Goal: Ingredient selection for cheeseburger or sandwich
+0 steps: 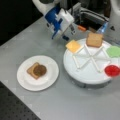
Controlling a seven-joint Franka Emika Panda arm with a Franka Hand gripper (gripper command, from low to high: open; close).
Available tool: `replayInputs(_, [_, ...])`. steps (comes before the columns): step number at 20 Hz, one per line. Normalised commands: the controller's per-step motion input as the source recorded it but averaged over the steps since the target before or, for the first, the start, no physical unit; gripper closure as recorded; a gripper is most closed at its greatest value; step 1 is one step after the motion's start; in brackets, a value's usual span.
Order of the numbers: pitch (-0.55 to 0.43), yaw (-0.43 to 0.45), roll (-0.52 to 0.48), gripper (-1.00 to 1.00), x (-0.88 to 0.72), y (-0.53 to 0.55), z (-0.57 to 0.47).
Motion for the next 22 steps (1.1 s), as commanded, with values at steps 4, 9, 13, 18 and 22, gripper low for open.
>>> replayInputs(4, [-0.050,0.154,0.450,-1.00,0.35,-0.33,-0.16])
replayInputs(9, [-0.061,0.154,0.409,-1.00,0.36,-0.26,-0.15])
replayInputs(13, [-0.079,0.154,0.391,-1.00,0.33,-0.20,-0.12])
replayInputs(18, [-0.113,0.147,0.373,-1.00,0.31,-0.14,-0.13])
replayInputs(22, [-0.129,0.164,0.369,-1.00,0.29,-0.18,-0.15])
